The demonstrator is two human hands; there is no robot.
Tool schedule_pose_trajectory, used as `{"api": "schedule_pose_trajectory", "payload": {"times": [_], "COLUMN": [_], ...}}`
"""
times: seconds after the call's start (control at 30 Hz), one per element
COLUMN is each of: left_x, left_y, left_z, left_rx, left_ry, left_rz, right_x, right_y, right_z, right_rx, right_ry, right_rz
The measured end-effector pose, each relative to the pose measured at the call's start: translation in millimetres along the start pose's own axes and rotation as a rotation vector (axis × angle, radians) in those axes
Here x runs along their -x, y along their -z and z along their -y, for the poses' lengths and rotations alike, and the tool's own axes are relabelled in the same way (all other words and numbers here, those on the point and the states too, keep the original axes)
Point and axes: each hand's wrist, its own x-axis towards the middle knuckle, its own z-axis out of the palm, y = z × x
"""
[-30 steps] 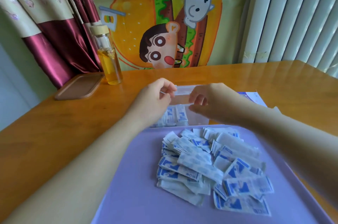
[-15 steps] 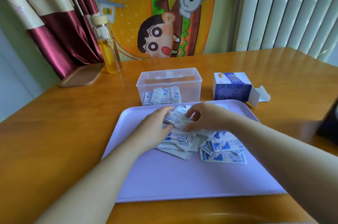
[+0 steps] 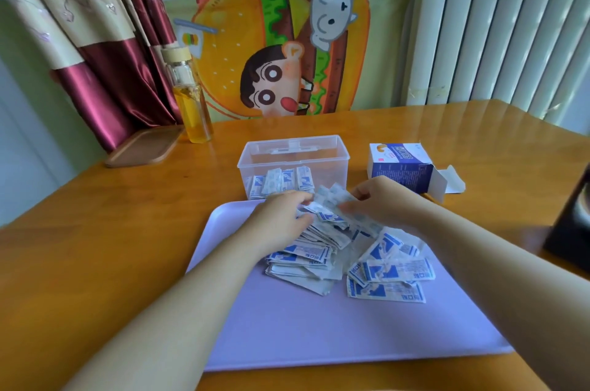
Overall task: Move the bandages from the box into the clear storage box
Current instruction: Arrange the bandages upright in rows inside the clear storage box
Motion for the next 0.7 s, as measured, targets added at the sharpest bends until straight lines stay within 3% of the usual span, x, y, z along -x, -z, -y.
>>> {"api": "schedule_pose_trajectory", "payload": {"times": [0.17, 0.3, 0.47, 0.7], "left_x": [-17, -25, -28, -27], "left_y": [0, 4, 5, 18], "left_z": [-11, -20, -27, -18], "left_rx": [-0.125, -0.289, -0.369, -0.088], "left_ry": [-0.062, -0.101, -0.134, -0.098], "left_rz": [0.275, 0.392, 0.376, 0.202], "right_x": [5, 8, 9, 13], "right_y": [15, 22, 22, 27], "right_z": [-6, -12, -14, -11], "right_rx": [-0.118, -0.202, -0.286, -0.602], "right_ry": [-0.007, -0.019, -0.009, 0.021], "right_rz": [-0.071, -0.071, -0.031, -0.016]}}
